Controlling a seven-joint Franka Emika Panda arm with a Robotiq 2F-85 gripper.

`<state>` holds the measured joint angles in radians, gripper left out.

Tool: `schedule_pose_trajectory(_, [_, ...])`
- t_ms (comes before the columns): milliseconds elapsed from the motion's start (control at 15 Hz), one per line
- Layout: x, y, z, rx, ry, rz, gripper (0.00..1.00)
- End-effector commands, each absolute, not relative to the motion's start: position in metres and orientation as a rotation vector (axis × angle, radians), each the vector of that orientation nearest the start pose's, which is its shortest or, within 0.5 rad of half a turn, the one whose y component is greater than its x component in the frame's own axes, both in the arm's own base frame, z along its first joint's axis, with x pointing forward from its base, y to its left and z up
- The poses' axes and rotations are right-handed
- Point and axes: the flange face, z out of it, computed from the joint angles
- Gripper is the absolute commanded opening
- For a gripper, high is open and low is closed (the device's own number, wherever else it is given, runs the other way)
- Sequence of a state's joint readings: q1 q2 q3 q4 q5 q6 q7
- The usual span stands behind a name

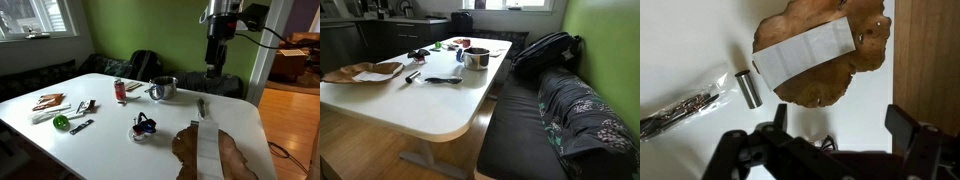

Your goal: Put the tape on the table

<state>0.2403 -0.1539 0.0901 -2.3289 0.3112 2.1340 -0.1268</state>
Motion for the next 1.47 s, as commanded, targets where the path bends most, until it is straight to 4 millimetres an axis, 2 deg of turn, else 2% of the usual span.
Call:
schedule_pose_trajectory(0, [0.450,0.169,0.399,-2.871,-0.410,0.095,1.00])
schedule_pose_trajectory(200, [0.454,0.170,0.396,-2.889,-0.398,0.070,1.00])
schedule_pose_trajectory(267, [0.463,0.170,0.395,-2.910,-0.336,-0.012,1.00])
schedule_pose_trajectory(400, [0.492,0.171,0.391,-2.888,-0.228,-0.210,1.00])
schedule_pose_trajectory(533, [0.526,0.171,0.384,-2.875,-0.198,-0.424,1.00])
schedule_pose_trajectory(600, [0.551,0.172,0.375,-2.861,-0.169,-0.525,1.00])
schedule_pose_trajectory(800, [0.597,0.174,0.346,-2.806,-0.049,-0.804,1.00])
schedule_pose_trajectory(867, [0.613,0.169,0.333,-2.801,0.000,-0.884,1.00])
schedule_pose_trajectory(1067, [0.649,0.137,0.321,-2.774,0.145,-1.102,1.00])
schedule_pose_trajectory(1133, [0.625,0.147,0.327,-2.783,0.083,-1.002,1.00])
schedule_pose_trajectory(1267, [0.644,0.130,0.317,-2.788,0.134,-1.072,1.00])
schedule_pose_trajectory(1400, [0.649,0.131,0.318,-2.784,0.138,-1.088,1.00])
